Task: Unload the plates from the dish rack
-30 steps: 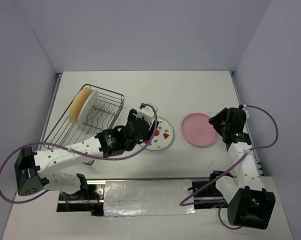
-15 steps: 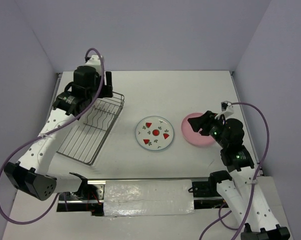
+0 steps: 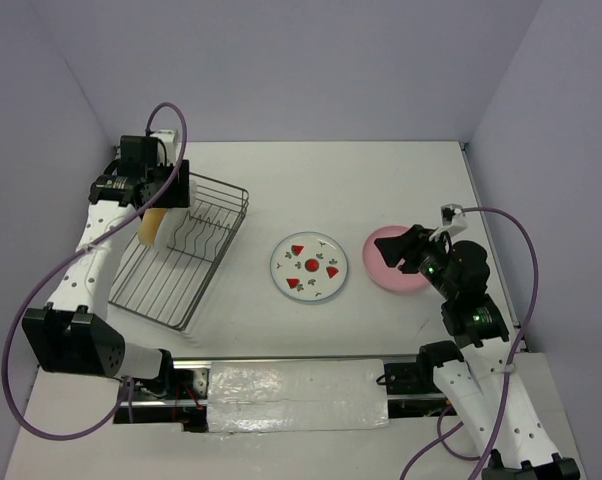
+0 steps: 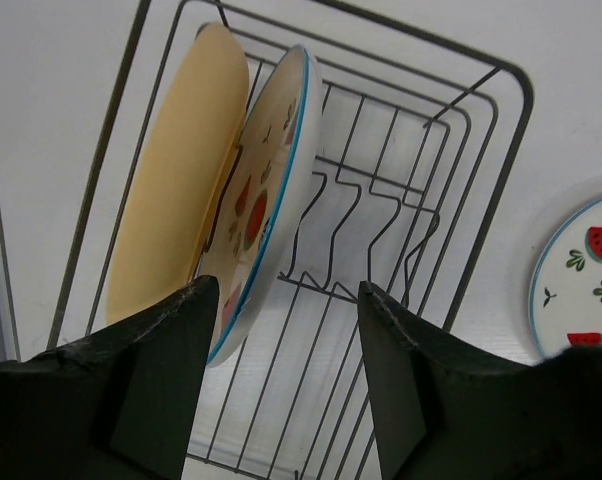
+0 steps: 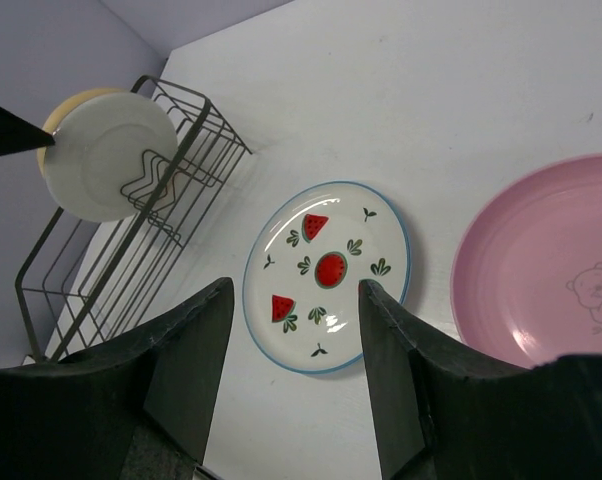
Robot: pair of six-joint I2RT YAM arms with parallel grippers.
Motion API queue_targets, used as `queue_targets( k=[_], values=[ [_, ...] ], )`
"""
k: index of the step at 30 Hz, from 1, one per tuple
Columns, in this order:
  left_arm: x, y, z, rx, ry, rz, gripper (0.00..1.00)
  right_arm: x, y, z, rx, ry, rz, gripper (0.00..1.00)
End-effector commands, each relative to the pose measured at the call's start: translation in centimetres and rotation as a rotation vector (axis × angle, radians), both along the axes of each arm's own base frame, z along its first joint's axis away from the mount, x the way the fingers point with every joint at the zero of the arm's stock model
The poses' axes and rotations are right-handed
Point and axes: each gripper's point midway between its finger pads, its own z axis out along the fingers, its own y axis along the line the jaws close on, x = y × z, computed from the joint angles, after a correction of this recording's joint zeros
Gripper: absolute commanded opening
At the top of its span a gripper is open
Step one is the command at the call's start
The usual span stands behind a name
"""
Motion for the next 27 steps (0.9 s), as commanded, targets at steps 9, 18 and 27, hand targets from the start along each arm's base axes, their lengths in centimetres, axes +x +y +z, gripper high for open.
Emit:
queue_targets(
  k=[9, 18, 27],
  values=[
    [-0.3, 0.8, -3.8, 0.04, 0.113, 0.0, 0.69, 0.0, 0.3, 1.3, -0.013, -0.054, 0.026, 0.61],
    [0.4, 1.6, -5.9, 0.077, 0.155, 0.035, 0.62, -0.1, 0.3, 1.4, -0.02, -0.062, 0.029, 0.61],
    [0.9, 1.5, -7.4, 0.068, 0.185, 0.037, 0.56, -0.2, 0.5, 1.5, -0.021, -0.062, 0.045, 0.61]
  ],
)
